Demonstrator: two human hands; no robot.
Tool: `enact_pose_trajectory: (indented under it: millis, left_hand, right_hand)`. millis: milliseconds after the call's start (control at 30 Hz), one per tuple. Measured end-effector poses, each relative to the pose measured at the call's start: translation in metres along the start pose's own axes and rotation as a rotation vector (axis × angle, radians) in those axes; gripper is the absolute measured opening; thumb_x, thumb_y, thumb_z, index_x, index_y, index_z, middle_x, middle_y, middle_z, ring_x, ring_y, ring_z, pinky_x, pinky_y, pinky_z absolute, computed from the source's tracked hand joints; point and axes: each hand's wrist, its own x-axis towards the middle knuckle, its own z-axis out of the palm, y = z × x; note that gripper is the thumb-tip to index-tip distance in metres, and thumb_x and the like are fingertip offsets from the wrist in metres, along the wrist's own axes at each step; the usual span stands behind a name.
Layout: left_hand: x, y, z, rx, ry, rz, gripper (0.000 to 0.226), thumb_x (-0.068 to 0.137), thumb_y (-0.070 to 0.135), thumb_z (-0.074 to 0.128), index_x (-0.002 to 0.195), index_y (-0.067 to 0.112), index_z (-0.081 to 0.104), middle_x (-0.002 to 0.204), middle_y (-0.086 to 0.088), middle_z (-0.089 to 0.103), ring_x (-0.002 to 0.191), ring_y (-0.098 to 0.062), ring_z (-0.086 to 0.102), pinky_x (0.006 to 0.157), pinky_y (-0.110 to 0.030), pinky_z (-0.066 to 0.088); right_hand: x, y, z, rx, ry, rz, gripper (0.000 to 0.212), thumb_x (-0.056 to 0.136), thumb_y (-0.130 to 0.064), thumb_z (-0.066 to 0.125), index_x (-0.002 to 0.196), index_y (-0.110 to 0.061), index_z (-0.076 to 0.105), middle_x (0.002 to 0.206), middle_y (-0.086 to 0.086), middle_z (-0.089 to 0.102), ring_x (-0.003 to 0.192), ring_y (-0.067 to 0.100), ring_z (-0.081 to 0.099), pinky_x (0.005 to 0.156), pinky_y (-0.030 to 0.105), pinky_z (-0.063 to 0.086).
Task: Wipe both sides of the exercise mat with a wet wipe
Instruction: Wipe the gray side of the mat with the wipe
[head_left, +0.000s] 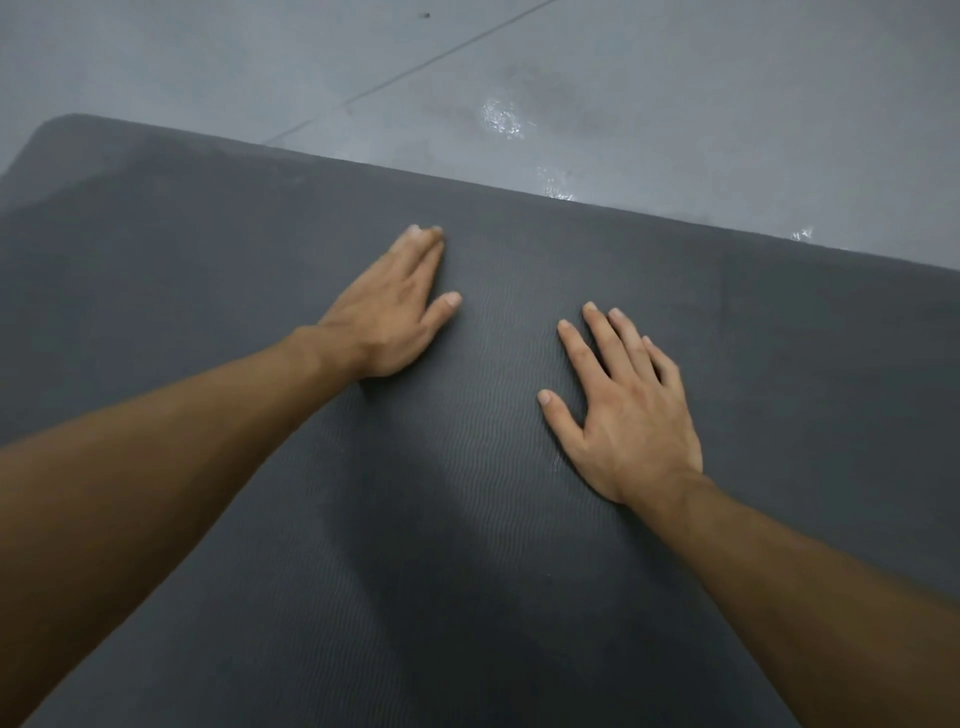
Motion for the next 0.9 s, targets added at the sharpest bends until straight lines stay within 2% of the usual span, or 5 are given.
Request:
enact_pose_trajectory:
  millis: [233, 467, 600, 733, 900]
  left_hand:
    - [0.002, 0.018, -0.001, 0.077, -0.038, 0.232, 0.086, 0.099, 0.064, 0.015, 0.164, 0.007, 0.013, 0.173, -0.005, 0.008, 0.159, -0.016, 0.002, 0.126, -0.026, -0.001]
    - [0.009, -0.077, -0.024, -0.051, 0.182, -0.357, 0.070, 0.109, 0.046, 0.039, 0.160, 0.002, 0.024, 0.171, -0.014, 0.011, 0.158, -0.028, 0.013, 0.128, -0.039, 0.010]
    - [0.014, -0.075, -0.024, -0.077, 0.166, -0.477, 0.070, 0.106, 0.056, 0.037, 0.162, 0.015, 0.025, 0.173, -0.011, -0.005, 0.159, -0.028, 0.006, 0.129, -0.041, 0.005]
    - [0.031, -0.041, -0.015, -0.097, 0.171, -0.353, 0.080, 0.104, 0.058, 0.038, 0.160, 0.002, 0.021, 0.172, -0.011, -0.011, 0.159, -0.031, 0.007, 0.129, -0.041, 0.010]
    - [0.055, 0.033, -0.004, -0.011, 0.044, 0.052, 0.080, 0.106, 0.055, 0.033, 0.162, 0.000, 0.016, 0.173, -0.013, -0.007, 0.160, -0.025, -0.002, 0.130, -0.038, 0.002]
  right_hand:
    - [0.000, 0.000, 0.001, 0.008, 0.001, 0.005, 0.074, 0.102, -0.066, 0.023, 0.165, -0.028, 0.021, 0.174, 0.000, 0.012, 0.161, 0.019, 0.006, 0.129, 0.045, 0.012]
    - [0.000, 0.002, 0.002, 0.007, 0.003, -0.001, 0.074, 0.103, -0.066, 0.023, 0.166, -0.027, 0.021, 0.174, 0.001, 0.013, 0.161, 0.020, 0.007, 0.129, 0.046, 0.014]
    - [0.001, 0.002, 0.003, -0.001, -0.009, 0.000, 0.074, 0.103, -0.066, 0.023, 0.166, -0.027, 0.020, 0.174, 0.001, 0.012, 0.161, 0.020, 0.006, 0.129, 0.046, 0.013]
    - [0.001, 0.002, 0.002, -0.004, -0.008, -0.001, 0.074, 0.103, -0.065, 0.023, 0.166, -0.027, 0.020, 0.174, 0.001, 0.012, 0.161, 0.020, 0.006, 0.128, 0.046, 0.014]
    - [0.001, 0.001, 0.002, -0.013, -0.012, 0.008, 0.074, 0.102, -0.065, 0.025, 0.165, -0.028, 0.021, 0.174, 0.000, 0.012, 0.161, 0.019, 0.006, 0.128, 0.045, 0.014]
